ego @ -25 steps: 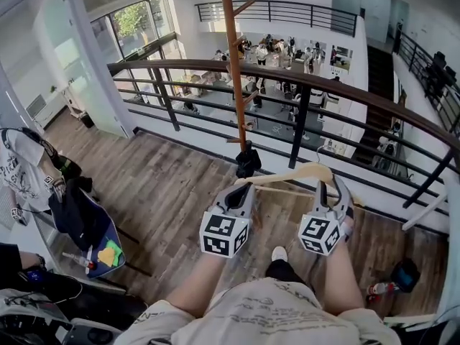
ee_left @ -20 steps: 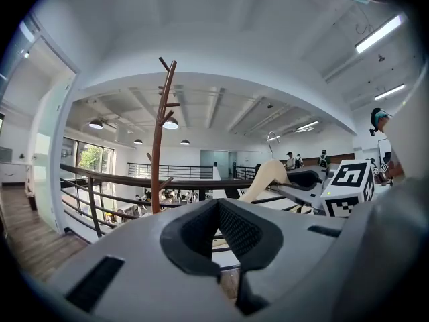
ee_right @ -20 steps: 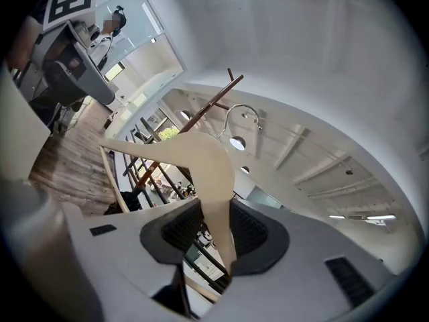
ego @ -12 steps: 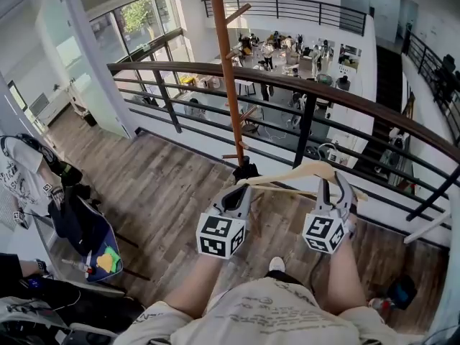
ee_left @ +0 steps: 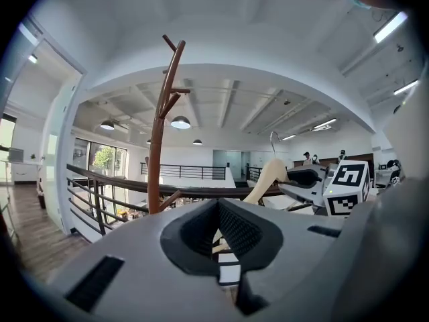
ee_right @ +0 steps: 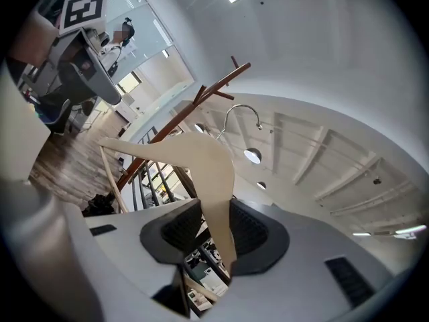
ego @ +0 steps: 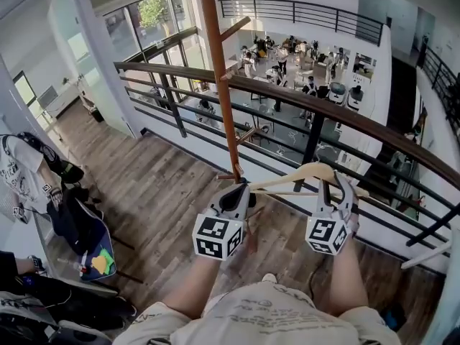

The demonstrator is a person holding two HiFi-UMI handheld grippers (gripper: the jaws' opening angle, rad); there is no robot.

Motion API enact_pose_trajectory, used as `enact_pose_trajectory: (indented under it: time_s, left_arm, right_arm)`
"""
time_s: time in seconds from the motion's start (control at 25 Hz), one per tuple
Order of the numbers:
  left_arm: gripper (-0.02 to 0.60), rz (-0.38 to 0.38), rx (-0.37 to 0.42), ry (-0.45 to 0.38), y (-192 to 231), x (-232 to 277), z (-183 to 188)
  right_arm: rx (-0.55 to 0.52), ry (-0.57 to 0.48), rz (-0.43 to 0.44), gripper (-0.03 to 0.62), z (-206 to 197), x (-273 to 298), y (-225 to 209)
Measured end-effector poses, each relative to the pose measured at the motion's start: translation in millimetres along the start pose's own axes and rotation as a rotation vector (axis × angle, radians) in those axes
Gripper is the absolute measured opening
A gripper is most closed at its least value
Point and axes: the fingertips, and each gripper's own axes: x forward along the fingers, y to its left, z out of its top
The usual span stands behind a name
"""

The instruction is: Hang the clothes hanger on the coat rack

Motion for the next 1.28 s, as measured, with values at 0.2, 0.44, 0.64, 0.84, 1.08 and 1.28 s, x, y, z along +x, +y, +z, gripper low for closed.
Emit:
enact_pose_trajectory:
  time_s: [0.2, 0.44, 0.64, 0.84, 1.08, 1.28]
  left_arm:
    - [0.005, 0.03, -0.006, -0.013, 7.3, 38.6, 11.3]
    - [0.005, 0.086, -0.034, -0.004, 21.5, 63.8, 12.1]
    - [0.005, 0.118, -0.048, 0.022, 34.7, 79.1, 13.9]
    - [0.005, 0.137, -0.07, 0.035, 48.3, 89.2, 16.7]
    - [0.005, 0.153, -0.065, 0.032, 68.3, 88.3, 29.4]
    - [0.005, 0.165, -0.061, 0.019, 83.9, 81.4, 34.1]
  right_arm:
    - [0.014, -0.044, 0.067, 0.129, -12.0, 48.4, -9.9]
    - [0.006, -0.055, 0.134, 0.13, -27.0, 94.9, -5.0]
    - [-0.021, -0.111, 0.198, 0.129, -15.4, 126.7, 3.8]
    - [-0.018, -0.155, 0.243, 0.129, -3.2, 152.1, 10.7]
    - [-0.018, -0.25, 0.315, 0.129, 31.8, 181.1, 14.6]
    - [-0.014, -0.355, 0.368, 0.129, 69.4, 206.1, 13.4]
